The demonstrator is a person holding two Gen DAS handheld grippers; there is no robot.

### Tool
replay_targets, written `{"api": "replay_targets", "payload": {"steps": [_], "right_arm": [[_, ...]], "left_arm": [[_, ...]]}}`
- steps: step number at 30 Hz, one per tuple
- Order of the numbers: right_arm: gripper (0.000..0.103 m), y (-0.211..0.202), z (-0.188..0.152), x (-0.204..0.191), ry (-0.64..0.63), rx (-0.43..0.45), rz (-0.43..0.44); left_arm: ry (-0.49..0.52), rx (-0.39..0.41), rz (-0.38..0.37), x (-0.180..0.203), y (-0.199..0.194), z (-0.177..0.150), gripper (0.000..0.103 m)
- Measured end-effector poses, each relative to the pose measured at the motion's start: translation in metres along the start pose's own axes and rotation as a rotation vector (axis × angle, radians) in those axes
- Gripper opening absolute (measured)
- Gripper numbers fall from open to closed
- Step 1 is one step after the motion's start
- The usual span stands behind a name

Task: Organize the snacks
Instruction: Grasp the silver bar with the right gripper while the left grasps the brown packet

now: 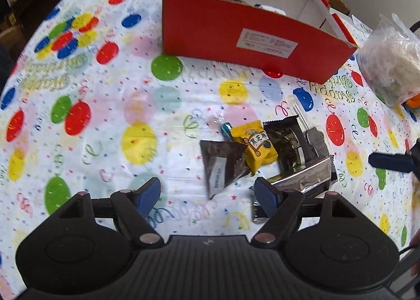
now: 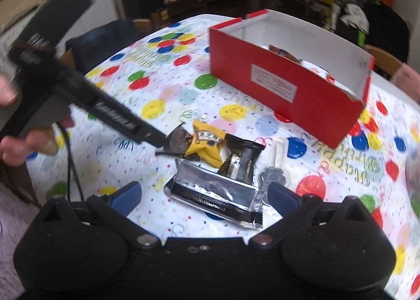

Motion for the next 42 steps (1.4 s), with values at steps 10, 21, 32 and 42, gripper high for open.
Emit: {"api": "replay_targets", "payload": {"steps": [10, 21, 32, 42], "right_arm": [[0.089, 0.028, -0.003, -0.013, -0.267, -0.121, 0.056], [0.075, 0.067, -0.007, -0.017, -0.578, -0.283, 0.052], [0.049, 0.066, -0.020, -0.016, -0.548, -0.315, 0.059], [0.042, 0.060, -0.022, -0.011, -0.303, -0.250, 0.072]], "left_arm": [[-0.064, -0.081, -0.013, 0.008, 0.027, 0.009, 0.077], [-0.113, -0.128, -0.032, 0.003, 0.035, 0.009, 0.077], [-0.108, -0.120, -0.021, 0.001, 0.035, 0.006, 0.077], [-0.077, -0.134, -0.002, 0.009, 0.043, 0.015, 0.065]]}}
Point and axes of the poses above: each gripper's, at about its wrist camera, not at the fingertips, and y roughly the way its jaws point, x to its right, z to its top, the point moved 3 cm from there along y, roughly the way its jaws point, and after that the axes turned 9 degrees about z, right-handed, at the moved point
